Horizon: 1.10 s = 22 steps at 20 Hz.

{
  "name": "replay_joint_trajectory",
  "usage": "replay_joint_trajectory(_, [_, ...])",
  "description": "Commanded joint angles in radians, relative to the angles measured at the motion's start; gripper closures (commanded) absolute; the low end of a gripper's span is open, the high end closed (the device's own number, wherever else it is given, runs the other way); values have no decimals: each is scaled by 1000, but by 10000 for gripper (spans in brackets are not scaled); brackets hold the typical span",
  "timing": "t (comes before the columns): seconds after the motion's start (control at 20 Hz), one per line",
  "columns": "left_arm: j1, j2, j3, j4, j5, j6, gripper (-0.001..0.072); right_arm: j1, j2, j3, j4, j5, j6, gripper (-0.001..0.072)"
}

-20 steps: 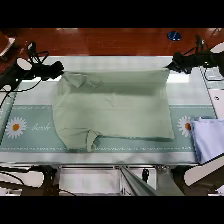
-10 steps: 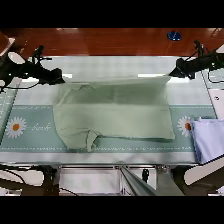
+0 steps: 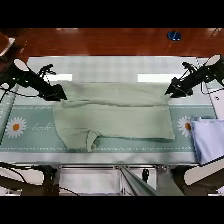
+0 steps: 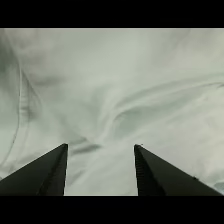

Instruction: Fold the shirts.

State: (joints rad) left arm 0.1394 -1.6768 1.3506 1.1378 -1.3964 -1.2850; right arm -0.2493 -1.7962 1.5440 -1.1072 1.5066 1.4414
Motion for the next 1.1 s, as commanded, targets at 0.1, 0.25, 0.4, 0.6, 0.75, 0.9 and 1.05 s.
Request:
replay_joint_trajectory(0.1, [38,121,-84,18,-55,-43,201,0,216,-39,-190,-42,50,300])
replay_joint_trajectory(0.25, [133,320,-355,17,53,1,200,-25,431,-221,-258,-166,80,300])
replay_joint_trajectory(0.4, [298,494,-671,15,97,42,200,-72,646,-502,-127,-275,14,300])
replay_joint_trajectory(0.6, [451,672,-932,-230,183,82,200,-77,819,-787,58,-341,-43,300])
replay_joint_trajectory(0.75, [436,697,-983,-227,158,85,201,-77,846,-877,119,-356,-75,300])
replay_joint_trajectory(0.9, [376,693,-1004,-241,159,84,201,-77,846,-904,121,-373,-75,300])
replay_joint_trajectory(1.05, [316,682,-1046,-259,224,39,201,-77,846,-904,144,-398,-74,300])
